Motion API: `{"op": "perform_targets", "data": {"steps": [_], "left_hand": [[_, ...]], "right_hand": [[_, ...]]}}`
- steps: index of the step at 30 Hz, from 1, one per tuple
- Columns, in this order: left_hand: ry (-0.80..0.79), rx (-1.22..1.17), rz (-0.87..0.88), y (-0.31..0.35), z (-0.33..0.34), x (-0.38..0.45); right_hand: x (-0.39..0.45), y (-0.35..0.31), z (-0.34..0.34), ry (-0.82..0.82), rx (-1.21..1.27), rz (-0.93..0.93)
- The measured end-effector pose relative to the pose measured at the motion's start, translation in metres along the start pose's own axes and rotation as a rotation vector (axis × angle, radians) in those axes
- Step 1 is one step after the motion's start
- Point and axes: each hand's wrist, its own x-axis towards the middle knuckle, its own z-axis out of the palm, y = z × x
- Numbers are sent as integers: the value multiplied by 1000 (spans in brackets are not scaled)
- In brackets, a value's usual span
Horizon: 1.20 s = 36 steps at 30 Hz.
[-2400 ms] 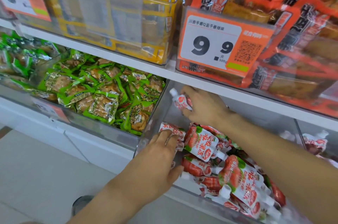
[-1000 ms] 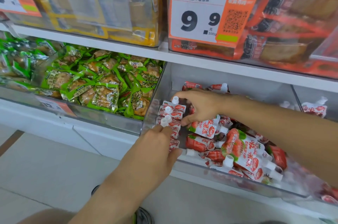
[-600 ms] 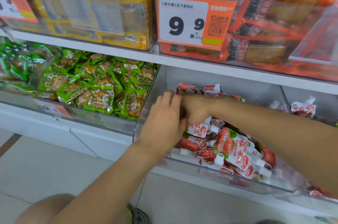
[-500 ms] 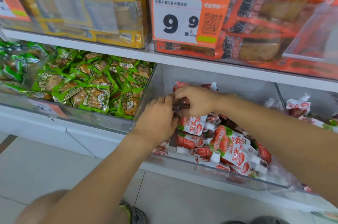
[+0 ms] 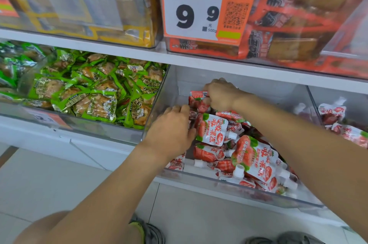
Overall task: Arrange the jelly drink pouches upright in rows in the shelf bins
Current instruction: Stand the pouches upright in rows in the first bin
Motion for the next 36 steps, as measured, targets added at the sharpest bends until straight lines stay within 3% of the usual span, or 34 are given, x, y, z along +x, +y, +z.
{"op": "perform_targets", "data": {"steps": [12, 17, 20, 24, 28, 36], "left_hand": [[-55, -138, -47, 0, -7, -2], [-72, -115, -40, 2, -8, -4], [-76, -136, -47, 2, -5, -5], [-98, -243, -107, 3, -3, -8], [-35, -312, -146, 8, -8, -23], [-13, -290, -136, 5, -11, -60]], "right_hand": [[-26, 12, -15, 102, 357, -175], [-22, -2, -23, 327, 181, -101], [-11, -18, -10, 404, 233, -180], [-4, -28, -4, 248, 467, -201], [6, -16, -4, -4, 383, -241], [20, -24, -8, 98, 161, -214]]}}
